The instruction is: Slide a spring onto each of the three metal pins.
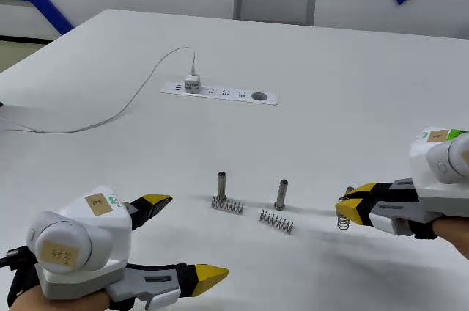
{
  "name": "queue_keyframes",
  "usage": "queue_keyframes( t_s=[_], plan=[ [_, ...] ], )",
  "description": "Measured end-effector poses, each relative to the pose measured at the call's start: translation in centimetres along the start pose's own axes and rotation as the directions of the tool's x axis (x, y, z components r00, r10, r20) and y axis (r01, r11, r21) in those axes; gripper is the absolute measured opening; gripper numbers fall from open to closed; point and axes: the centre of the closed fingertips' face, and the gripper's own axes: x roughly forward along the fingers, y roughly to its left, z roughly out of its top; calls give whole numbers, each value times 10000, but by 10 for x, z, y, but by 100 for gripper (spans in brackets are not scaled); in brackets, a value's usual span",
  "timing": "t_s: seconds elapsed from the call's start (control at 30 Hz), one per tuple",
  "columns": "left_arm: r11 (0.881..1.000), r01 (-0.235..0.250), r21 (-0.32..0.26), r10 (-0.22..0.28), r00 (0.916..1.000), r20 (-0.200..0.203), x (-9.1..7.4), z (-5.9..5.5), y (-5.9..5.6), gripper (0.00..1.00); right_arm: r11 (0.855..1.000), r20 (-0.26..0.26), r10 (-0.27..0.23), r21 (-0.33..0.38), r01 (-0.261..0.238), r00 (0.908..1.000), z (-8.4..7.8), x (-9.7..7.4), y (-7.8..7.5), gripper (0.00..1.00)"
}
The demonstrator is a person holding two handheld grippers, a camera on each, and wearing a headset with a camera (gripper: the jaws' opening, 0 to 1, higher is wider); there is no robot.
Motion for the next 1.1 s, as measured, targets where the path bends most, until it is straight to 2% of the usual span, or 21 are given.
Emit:
queue_keyframes(
  t_s=[0.3,0.73,1.1],
  plan=[
    [10000,-31,-52,31,10000,1,0,-1,1,84,9993,504,-186,329,169,9986,12,-9,-3,12],
    [9999,-75,-116,75,10000,-20,-1,-3,2,84,9986,980,-461,302,434,9941,29,-13,-10,12],
    [9999,-42,-127,41,10000,-61,-1,-3,0,84,9957,1323,-873,415,825,9873,36,-15,-24,12]
  ],
)
